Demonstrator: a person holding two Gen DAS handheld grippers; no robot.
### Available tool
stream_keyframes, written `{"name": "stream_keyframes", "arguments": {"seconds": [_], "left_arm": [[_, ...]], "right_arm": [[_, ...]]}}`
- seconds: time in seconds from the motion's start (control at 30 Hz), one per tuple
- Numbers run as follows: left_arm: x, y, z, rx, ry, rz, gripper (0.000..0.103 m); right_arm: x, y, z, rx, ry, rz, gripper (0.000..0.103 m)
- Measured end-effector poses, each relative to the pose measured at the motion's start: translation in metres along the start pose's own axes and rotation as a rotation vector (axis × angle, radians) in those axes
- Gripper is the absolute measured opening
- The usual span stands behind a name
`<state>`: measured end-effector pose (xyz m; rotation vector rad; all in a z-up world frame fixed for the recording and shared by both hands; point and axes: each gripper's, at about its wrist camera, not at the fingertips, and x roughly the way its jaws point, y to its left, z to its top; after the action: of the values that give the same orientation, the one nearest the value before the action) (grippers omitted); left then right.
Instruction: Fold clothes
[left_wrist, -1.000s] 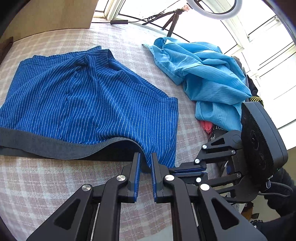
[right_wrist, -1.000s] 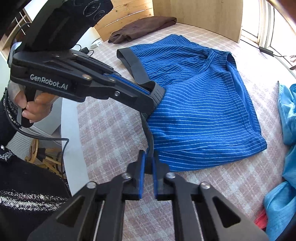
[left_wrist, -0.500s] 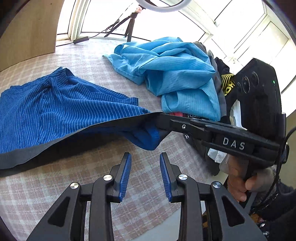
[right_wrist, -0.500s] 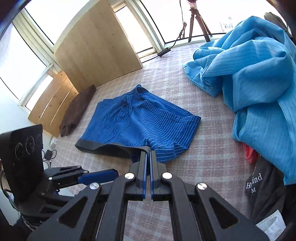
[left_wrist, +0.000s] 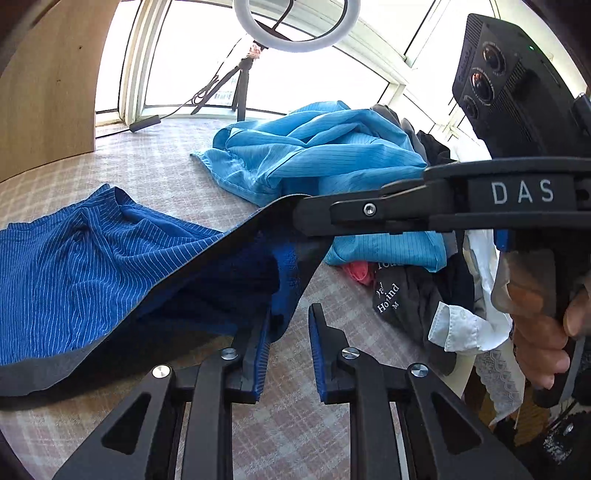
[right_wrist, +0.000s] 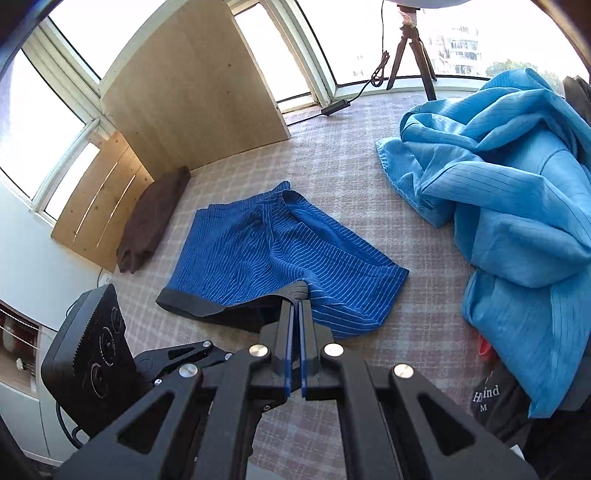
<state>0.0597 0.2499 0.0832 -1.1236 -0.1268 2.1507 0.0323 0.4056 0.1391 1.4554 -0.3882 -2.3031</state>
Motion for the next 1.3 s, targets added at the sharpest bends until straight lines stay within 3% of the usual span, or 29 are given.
{"name": "stream_keyframes", "arguments": {"seconds": [0.13,0.2,0.27,0.3,0.33,0.43,0.53,0.6,0.73,0.8,0.87,0.9,0.93,0.97,1.0,1.07,1.17,1.3], "left_arm": [[-0.008,0.019,0.004,-0.074,-0.033,-0.034,0.017],[-0.012,0.034,0.001,-0.139,-0.025,-0.078,0.009],[-0.021,0.056,-0.012,-0.233,-0.015,-0.099,0.009],[-0.026,0.068,-0.022,-0.287,-0.014,-0.099,0.009],[-0.03,0.082,-0.033,-0.348,-0.011,-0.082,0.009],[-0.038,0.102,-0.061,-0.434,0.008,0.005,0.015],[-0.042,0.104,-0.074,-0.468,0.007,0.041,0.021],[-0.045,0.098,-0.076,-0.467,-0.004,0.077,0.031],[-0.054,0.083,-0.073,-0.452,-0.03,0.134,0.034],[-0.059,0.075,-0.068,-0.441,-0.049,0.149,0.045],[-0.055,0.068,-0.062,-0.403,-0.052,0.187,0.05],[-0.048,0.07,-0.059,-0.411,-0.03,0.204,0.045],[-0.041,0.073,-0.057,-0.421,-0.009,0.217,0.038],[-0.035,0.08,-0.059,-0.459,0.001,0.183,0.015],[-0.031,0.087,-0.06,-0.495,0.01,0.15,0.0],[-0.035,0.09,-0.063,-0.527,-0.021,0.128,0.0],[-0.059,0.078,-0.063,-0.529,-0.091,0.033,0.0],[-0.079,0.034,-0.047,-0.424,-0.172,-0.113,0.0]], "right_arm": [[0.019,0.002,0.014,0.016,0.087,0.133,0.004],[0.021,0.004,0.019,-0.008,0.103,0.185,0.006],[0.018,-0.006,0.024,-0.004,0.106,0.215,0.014],[0.017,-0.014,0.025,-0.013,0.097,0.193,0.025],[0.02,-0.022,0.024,-0.037,0.088,0.119,0.035],[0.037,-0.047,0.021,-0.077,0.1,-0.062,0.036],[0.069,-0.074,0.015,0.009,0.195,-0.06,0.036],[0.084,-0.082,0.01,0.046,0.235,-0.026,0.036],[0.1,-0.073,0.0,0.026,0.277,0.026,0.036],[0.105,-0.068,-0.004,0.006,0.289,0.024,0.037],[0.107,-0.063,-0.006,-0.024,0.287,0.023,0.037],[0.108,-0.061,-0.005,-0.042,0.281,0.022,0.036],[0.108,-0.06,-0.005,-0.056,0.274,0.027,0.025],[0.109,-0.06,-0.004,-0.063,0.277,0.042,0.012],[0.109,-0.06,-0.004,-0.064,0.284,0.061,0.002],[0.1,-0.06,0.0,-0.064,0.255,0.1,0.002],[0.061,-0.06,0.018,-0.09,0.15,0.129,0.001],[0.005,-0.059,0.049,-0.168,-0.021,0.055,0.001]]}}
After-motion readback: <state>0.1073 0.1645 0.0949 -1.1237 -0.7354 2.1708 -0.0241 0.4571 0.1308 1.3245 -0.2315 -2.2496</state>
